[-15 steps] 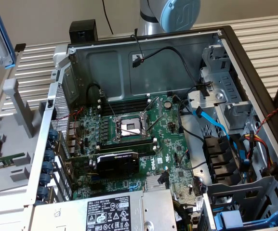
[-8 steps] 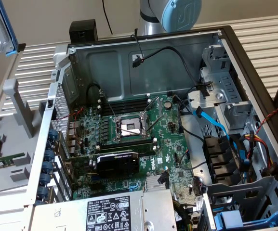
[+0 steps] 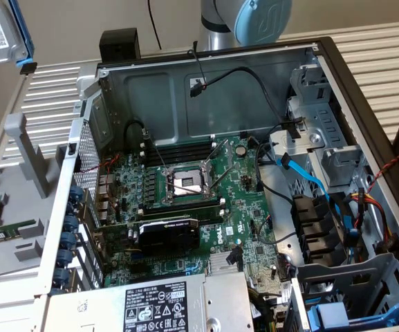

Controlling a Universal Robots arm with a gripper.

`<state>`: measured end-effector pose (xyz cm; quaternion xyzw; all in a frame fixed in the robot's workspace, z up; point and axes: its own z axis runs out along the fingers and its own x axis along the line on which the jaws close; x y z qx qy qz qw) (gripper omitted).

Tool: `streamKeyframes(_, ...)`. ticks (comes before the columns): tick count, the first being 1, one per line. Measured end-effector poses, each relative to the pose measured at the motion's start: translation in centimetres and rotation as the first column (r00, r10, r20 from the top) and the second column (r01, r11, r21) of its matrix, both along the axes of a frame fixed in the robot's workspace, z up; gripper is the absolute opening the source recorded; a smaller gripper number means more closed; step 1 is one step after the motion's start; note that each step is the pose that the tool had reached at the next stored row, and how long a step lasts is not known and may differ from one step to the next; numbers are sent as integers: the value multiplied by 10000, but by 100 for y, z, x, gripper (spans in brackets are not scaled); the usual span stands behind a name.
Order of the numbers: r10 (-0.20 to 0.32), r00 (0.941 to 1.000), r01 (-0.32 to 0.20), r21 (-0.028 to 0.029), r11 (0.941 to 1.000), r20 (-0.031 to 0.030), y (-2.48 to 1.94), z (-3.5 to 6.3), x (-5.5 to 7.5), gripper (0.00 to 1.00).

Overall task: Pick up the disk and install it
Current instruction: 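Pick up the disk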

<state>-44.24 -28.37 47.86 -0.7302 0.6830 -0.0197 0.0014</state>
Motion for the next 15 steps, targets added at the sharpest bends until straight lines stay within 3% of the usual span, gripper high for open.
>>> streamKeyframes(8, 1, 10000, 0, 66, 10000, -72, -67, 69, 246, 37)
streamKeyframes(15, 0, 9999, 1, 86, 10000, -124, -127, 97, 506, 37)
